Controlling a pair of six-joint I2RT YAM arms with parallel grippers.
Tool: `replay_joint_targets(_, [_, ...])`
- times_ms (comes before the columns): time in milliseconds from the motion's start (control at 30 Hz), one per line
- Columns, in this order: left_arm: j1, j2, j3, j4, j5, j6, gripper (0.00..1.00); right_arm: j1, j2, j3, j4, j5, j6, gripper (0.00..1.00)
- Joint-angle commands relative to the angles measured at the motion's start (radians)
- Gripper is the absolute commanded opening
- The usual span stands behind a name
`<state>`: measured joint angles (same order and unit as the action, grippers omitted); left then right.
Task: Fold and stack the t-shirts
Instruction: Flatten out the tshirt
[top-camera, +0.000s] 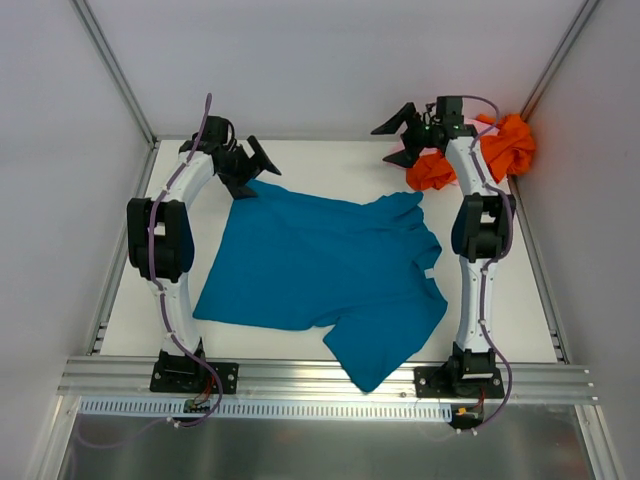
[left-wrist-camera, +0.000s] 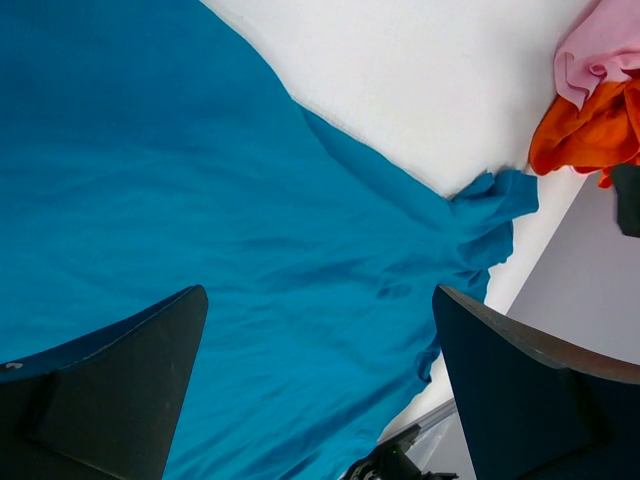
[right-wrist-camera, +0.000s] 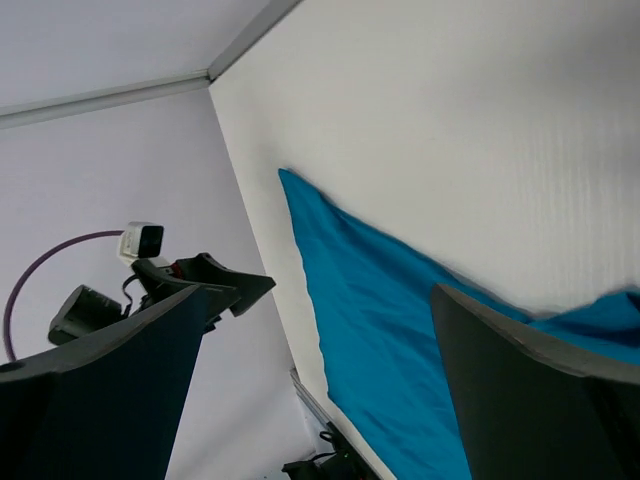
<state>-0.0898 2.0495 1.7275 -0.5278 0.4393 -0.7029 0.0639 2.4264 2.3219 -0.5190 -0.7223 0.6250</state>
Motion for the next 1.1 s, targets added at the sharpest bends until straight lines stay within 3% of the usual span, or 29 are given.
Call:
replay_joint_targets(0, [0.013,-0.031,0.021,0.006,0.027,0.017,0.99,0.022,0.069,-0.051,0.011,-0.035,0.048,1.0])
replay_joint_targets(167, [0.019,-0.038,0.006,0.008,0.038,0.028,0.99,0.027,0.065,-0.171,0.033,-0.026,0.022,0.99])
replay_joint_targets(733, [0.021,-0.051,-0.032,0.037,0.058,0.023,0.99,0.002,-0.058,-0.312,-0.078,0.032,-0.13,1.0])
replay_joint_targets(1067, [0.021,-0.045,-0.039,0.058,0.073,0.005,0.99,-0.029,-0.101,-0.265,-0.115,0.034,-0.148,1.0])
